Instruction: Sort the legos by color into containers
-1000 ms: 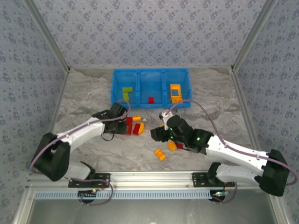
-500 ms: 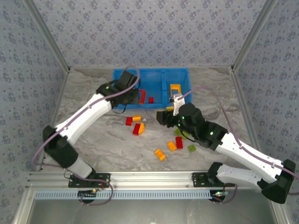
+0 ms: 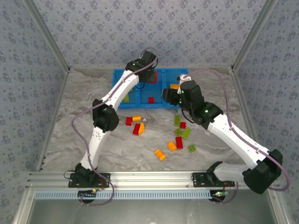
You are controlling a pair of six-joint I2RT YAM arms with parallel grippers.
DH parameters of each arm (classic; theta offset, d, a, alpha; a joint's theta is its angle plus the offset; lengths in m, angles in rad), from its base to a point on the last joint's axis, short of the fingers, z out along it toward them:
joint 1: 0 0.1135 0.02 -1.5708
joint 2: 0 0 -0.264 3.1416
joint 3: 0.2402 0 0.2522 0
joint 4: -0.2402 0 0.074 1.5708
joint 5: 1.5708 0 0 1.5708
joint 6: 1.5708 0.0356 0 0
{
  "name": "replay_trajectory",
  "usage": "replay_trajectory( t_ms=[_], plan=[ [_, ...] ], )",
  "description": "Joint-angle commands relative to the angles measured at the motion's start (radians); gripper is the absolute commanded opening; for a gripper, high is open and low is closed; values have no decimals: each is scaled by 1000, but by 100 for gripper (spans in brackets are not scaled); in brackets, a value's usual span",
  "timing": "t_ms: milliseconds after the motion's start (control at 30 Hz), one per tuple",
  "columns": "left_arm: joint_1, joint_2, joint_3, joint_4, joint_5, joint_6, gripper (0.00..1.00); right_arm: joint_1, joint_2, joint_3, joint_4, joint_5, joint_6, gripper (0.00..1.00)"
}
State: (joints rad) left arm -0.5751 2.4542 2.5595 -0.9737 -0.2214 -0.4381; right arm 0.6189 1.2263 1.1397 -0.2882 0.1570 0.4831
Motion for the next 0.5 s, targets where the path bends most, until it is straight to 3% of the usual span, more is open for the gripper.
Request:
replay_trajectory(
  t_ms=[0, 467],
  plan=[
    [13, 32, 34, 7, 6, -1, 3, -39, 31, 44, 14, -14, 12, 59],
    [-3, 151, 38, 111, 18, -54, 2, -73, 47, 61, 17, -43, 31, 59]
  ],
)
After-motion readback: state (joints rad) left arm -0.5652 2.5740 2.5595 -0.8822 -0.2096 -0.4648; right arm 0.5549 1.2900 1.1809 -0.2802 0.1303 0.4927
